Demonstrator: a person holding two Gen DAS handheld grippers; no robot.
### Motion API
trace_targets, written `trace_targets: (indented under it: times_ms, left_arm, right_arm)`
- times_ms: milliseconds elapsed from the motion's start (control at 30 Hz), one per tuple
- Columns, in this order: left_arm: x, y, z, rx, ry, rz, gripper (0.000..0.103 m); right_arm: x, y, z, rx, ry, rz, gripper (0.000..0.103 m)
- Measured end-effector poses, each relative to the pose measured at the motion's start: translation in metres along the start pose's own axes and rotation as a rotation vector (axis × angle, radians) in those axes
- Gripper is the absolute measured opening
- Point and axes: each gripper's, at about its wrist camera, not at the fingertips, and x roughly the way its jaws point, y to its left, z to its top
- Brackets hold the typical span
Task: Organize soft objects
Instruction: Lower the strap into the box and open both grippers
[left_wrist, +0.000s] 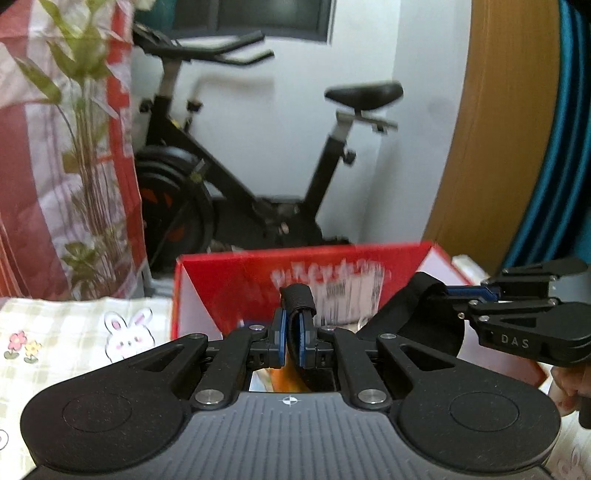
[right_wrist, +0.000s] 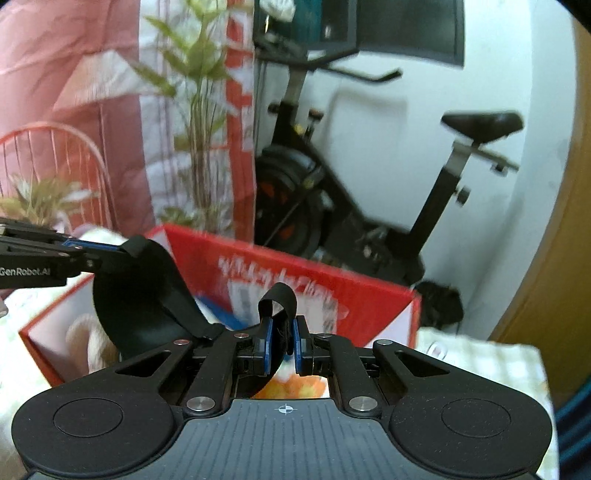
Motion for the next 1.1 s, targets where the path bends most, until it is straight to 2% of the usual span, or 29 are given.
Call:
trace_targets:
  times_ms: [133, 367, 467, 500, 533, 567, 600, 633, 667, 767, 833, 933, 1100]
  left_arm:
    - [0.007, 0.002, -0.007, -0.001, 0.042, -0.008, 0.008]
    - [0.007, 0.002, -0.006, 0.018, 0.054, -0.003, 0.008]
    - [0.005, 0.001, -0.002, 0.028, 0.052, 0.018, 0.011]
    - [0.003, 0.002, -0.002, 0.029, 0.051, 0.024, 0.014]
    - [0.001, 0.002, -0.001, 0.028, 0.049, 0.025, 0.025]
    - [-0.003, 0.003, 0.000, 0.026, 0.044, 0.020, 0.045]
    - [-0.006, 0.004, 0.000, 0.022, 0.040, 0.020, 0.056]
    - [-0.010, 0.003, 0.001, 0.020, 0.031, 0.024, 0.071]
    - [-0.015, 0.003, 0.002, 0.020, 0.021, 0.031, 0.079]
    - [-0.028, 0.002, 0.004, 0.012, 0.003, 0.039, 0.095]
    - [-0.038, 0.002, 0.005, -0.005, -0.005, 0.044, 0.099]
    - [-0.052, 0.003, 0.004, -0.030, -0.012, 0.048, 0.103]
    - [-0.077, 0.005, 0.000, -0.045, -0.026, 0.060, 0.103]
  right_arm:
    - [0.011, 0.005, -0.007, -0.003, 0.052, 0.010, 0.010]
    - [0.015, 0.004, -0.013, 0.016, 0.081, 0.003, 0.010]
    - [0.009, 0.003, -0.015, 0.022, 0.075, -0.027, 0.017]
    - [0.008, 0.001, -0.015, 0.021, 0.071, -0.037, 0.023]
    - [0.005, 0.000, -0.015, 0.021, 0.064, -0.051, 0.027]
    - [0.001, 0.000, -0.015, 0.022, 0.057, -0.059, 0.029]
    - [-0.002, -0.001, -0.014, 0.023, 0.052, -0.066, 0.038]
    - [-0.006, -0.001, -0.013, 0.025, 0.044, -0.077, 0.049]
    - [-0.011, -0.001, -0.013, 0.026, 0.034, -0.084, 0.053]
    - [-0.023, -0.002, -0.013, 0.032, 0.015, -0.090, 0.065]
    - [-0.034, 0.000, -0.013, 0.044, -0.002, -0.094, 0.082]
    - [-0.048, 0.003, -0.013, 0.069, -0.032, -0.088, 0.100]
    - [-0.072, 0.011, -0.015, 0.090, -0.068, -0.089, 0.102]
